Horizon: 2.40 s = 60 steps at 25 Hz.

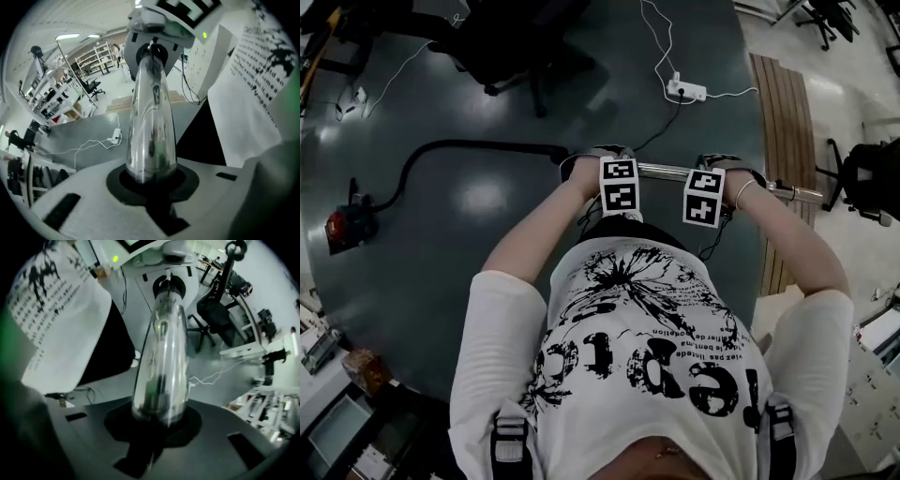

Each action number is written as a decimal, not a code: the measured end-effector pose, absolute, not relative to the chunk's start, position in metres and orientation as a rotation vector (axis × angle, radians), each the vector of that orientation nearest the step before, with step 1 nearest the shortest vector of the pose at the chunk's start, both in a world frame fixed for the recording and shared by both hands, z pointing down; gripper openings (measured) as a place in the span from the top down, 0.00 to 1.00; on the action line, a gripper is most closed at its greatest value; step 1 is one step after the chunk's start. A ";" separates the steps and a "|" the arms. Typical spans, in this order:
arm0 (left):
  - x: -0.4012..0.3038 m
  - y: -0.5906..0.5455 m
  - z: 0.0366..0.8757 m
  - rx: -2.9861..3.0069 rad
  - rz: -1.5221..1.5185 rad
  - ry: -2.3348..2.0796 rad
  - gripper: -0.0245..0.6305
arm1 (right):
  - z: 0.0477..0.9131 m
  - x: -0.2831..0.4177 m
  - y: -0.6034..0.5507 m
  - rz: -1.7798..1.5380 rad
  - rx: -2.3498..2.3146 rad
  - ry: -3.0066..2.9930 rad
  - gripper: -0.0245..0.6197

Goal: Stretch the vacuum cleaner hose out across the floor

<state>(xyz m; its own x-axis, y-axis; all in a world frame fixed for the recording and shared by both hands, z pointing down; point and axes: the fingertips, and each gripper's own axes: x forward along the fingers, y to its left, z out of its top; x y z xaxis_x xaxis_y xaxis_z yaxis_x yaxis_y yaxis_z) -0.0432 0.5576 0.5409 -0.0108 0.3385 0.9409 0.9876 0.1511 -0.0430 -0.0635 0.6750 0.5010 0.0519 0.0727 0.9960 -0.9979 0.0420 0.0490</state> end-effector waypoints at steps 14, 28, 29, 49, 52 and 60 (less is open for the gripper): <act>-0.032 0.660 0.472 -1.062 -1.224 -1.891 0.87 | 0.396 0.039 0.777 0.242 1.193 -0.242 0.85; -0.114 0.846 0.465 -0.870 -1.570 -2.033 0.87 | 0.421 -0.011 0.960 0.450 1.311 -0.580 0.87; -0.120 0.854 0.471 -0.875 -1.578 -2.033 0.87 | 0.428 -0.016 0.970 0.474 1.266 -0.605 0.87; 0.030 0.932 0.528 -1.689 -0.221 -1.165 0.74 | 0.530 -0.015 1.007 1.291 1.246 -0.982 0.86; 0.033 0.941 0.551 -1.639 -0.289 -1.249 0.74 | 0.551 -0.015 1.013 1.358 1.242 -1.040 0.86; 0.041 1.007 0.624 -1.550 -0.531 -1.334 0.74 | 0.617 0.000 1.080 1.380 1.240 -1.247 0.86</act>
